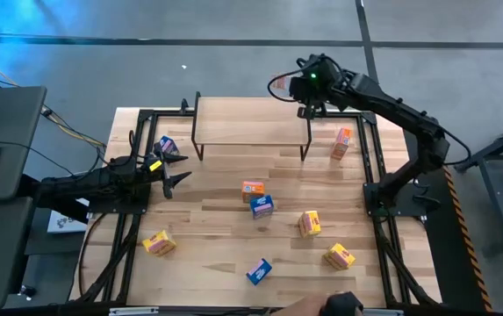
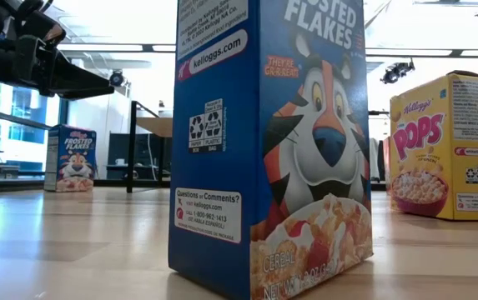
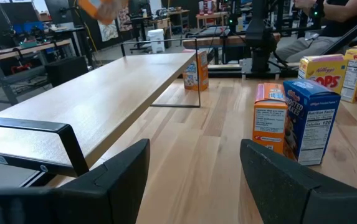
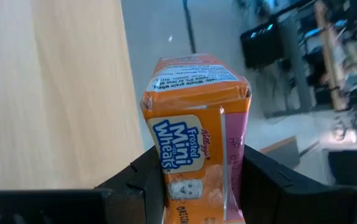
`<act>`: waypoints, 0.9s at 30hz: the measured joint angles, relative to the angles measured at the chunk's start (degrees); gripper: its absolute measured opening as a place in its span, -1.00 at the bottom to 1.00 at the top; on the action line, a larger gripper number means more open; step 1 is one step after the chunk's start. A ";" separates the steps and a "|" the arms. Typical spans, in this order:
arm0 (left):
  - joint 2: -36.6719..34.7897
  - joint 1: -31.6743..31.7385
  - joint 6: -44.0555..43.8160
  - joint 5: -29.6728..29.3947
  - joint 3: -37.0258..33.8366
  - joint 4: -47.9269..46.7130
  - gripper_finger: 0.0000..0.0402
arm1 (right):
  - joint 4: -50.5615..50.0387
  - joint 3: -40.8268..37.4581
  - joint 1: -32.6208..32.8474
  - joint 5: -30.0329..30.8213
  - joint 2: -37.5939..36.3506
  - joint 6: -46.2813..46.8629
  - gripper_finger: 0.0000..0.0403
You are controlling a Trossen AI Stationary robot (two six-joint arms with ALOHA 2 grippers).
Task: Stack cereal on shelf
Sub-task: Put the bottom right orange cereal box on the shelf
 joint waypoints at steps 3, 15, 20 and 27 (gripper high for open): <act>0.00 0.00 0.00 0.00 0.00 0.00 0.20 | -2.15 -0.02 -0.62 -0.81 1.19 2.58 -0.26; 0.00 0.00 -0.01 0.00 0.00 -0.01 0.20 | -9.16 -0.02 -0.58 -5.65 1.96 9.85 -0.26; 0.00 0.00 0.02 0.00 0.00 -0.02 0.20 | -12.91 -0.02 -0.56 -7.22 1.96 12.29 -0.26; 0.00 0.02 -0.02 0.00 0.02 0.00 0.20 | -14.04 -0.02 -0.56 -7.44 1.94 12.70 -0.26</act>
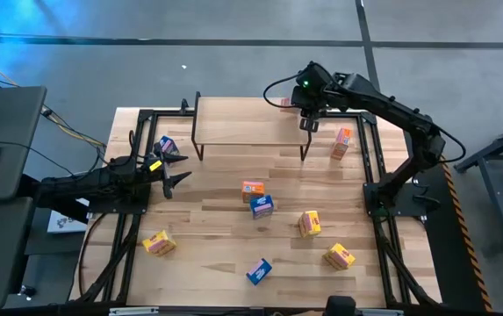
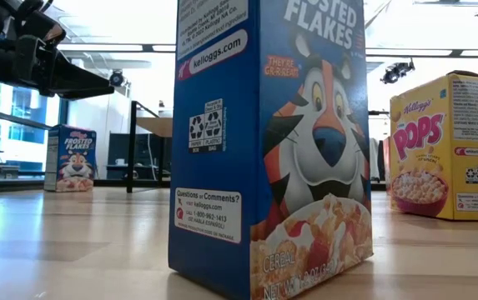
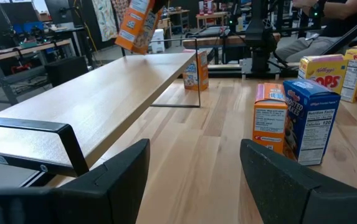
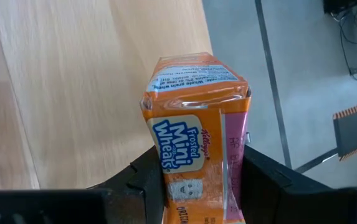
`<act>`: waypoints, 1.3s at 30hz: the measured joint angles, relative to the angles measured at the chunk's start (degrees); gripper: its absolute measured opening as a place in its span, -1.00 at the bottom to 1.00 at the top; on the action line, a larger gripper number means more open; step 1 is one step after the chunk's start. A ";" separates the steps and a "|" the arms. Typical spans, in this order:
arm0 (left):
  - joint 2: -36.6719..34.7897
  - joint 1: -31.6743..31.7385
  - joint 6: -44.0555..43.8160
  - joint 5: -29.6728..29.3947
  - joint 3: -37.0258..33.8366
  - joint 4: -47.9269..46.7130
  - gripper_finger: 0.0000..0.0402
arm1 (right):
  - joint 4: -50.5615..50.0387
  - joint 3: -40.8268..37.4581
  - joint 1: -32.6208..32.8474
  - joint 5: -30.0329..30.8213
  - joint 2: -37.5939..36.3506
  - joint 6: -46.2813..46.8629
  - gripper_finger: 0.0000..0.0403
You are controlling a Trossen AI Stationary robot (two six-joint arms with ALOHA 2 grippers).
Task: Stack cereal on shelf
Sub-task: Put the bottom right orange cereal box on the shelf
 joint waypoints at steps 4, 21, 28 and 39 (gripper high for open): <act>0.00 -0.01 0.00 0.00 -0.02 -0.01 0.20 | -0.02 0.00 0.00 -0.90 0.00 -0.02 -0.26; 0.00 -0.01 0.02 0.01 -0.01 -0.01 0.20 | -2.49 0.00 0.00 -1.64 -0.09 -0.17 -0.26; 0.00 -0.01 0.02 0.00 -0.01 0.00 0.20 | -1.46 -0.04 0.00 -1.36 -0.09 -0.20 -0.25; 0.00 -0.02 0.01 0.00 -0.02 -0.02 0.20 | 0.38 -0.33 0.00 -1.45 -0.08 -0.26 -0.08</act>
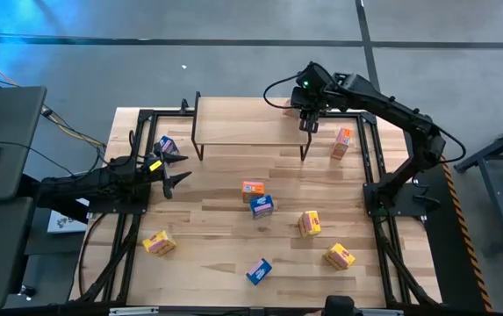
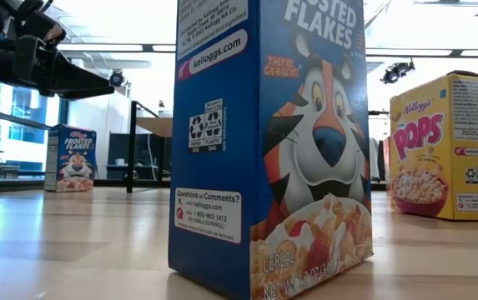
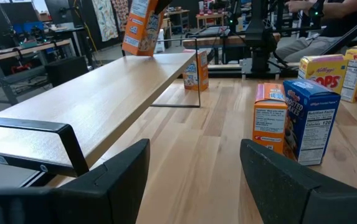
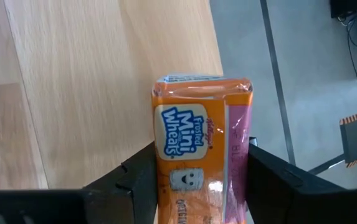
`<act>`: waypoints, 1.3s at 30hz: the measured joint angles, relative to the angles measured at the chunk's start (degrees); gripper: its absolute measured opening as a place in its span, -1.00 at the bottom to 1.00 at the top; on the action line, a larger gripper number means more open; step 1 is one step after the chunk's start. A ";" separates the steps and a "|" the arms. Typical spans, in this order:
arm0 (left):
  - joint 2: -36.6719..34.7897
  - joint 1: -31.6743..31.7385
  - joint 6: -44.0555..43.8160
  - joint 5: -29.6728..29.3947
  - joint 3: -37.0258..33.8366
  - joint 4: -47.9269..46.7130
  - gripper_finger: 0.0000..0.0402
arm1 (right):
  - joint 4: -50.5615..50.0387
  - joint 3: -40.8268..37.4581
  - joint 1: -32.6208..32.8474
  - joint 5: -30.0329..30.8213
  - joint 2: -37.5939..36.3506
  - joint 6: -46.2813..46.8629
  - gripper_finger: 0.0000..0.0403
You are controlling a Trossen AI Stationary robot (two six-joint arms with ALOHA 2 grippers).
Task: Stack cereal on shelf
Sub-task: Put the bottom right orange cereal box on the shelf
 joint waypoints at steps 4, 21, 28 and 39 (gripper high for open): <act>0.00 0.00 0.01 0.00 0.00 0.00 0.20 | 0.91 0.00 0.00 -0.07 0.02 0.02 -0.08; 0.00 0.02 0.02 0.00 0.00 0.00 0.20 | 2.05 0.00 -0.95 -1.79 0.02 -1.94 0.11; 0.00 0.02 -0.01 0.00 0.01 0.01 0.20 | 3.14 0.00 -0.90 0.37 0.02 -3.39 0.12; 0.00 0.02 0.02 0.00 0.01 0.01 0.20 | 2.66 0.91 -0.90 2.91 0.11 -3.39 0.12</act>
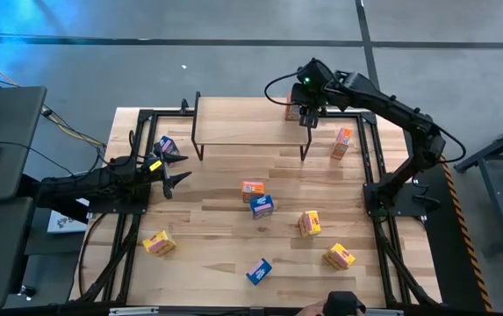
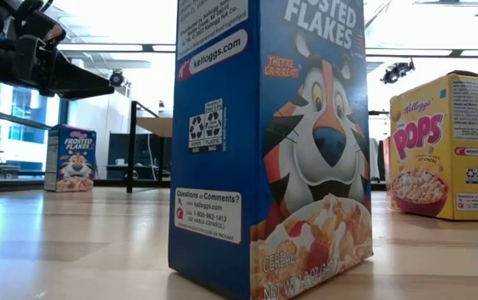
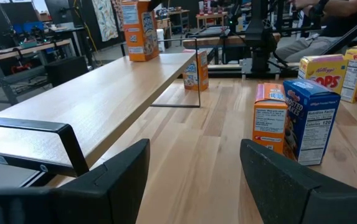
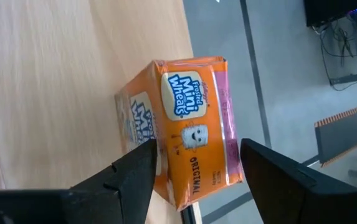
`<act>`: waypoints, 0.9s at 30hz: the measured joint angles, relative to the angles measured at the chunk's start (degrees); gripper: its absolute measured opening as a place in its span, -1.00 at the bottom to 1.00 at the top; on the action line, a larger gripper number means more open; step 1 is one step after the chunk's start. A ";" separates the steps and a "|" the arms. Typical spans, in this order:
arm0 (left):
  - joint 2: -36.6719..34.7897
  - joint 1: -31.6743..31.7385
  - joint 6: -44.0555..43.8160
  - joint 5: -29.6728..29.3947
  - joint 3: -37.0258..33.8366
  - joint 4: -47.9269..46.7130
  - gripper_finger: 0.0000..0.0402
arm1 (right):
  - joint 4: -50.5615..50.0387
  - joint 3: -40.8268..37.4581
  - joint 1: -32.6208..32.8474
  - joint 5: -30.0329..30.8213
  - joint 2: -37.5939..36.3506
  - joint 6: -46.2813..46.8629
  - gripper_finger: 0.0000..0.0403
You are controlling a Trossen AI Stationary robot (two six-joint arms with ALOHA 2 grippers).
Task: Stack cereal on shelf
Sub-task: Put the bottom right orange cereal box on the shelf
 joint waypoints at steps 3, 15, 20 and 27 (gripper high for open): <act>0.00 0.00 0.01 0.00 -0.01 -0.01 0.20 | -0.52 1.94 -0.02 -0.06 0.00 0.08 0.12; 0.00 -0.01 -0.03 0.00 -0.01 0.00 0.20 | -6.91 10.54 -0.01 -1.40 -0.02 3.73 0.12; 0.00 0.00 -0.02 0.01 -0.01 0.01 0.20 | -15.08 14.36 -0.02 -6.34 -0.21 8.20 0.12; 0.00 -0.02 0.00 0.00 -0.01 0.01 0.20 | -16.25 8.28 0.00 -12.15 -6.04 13.45 0.12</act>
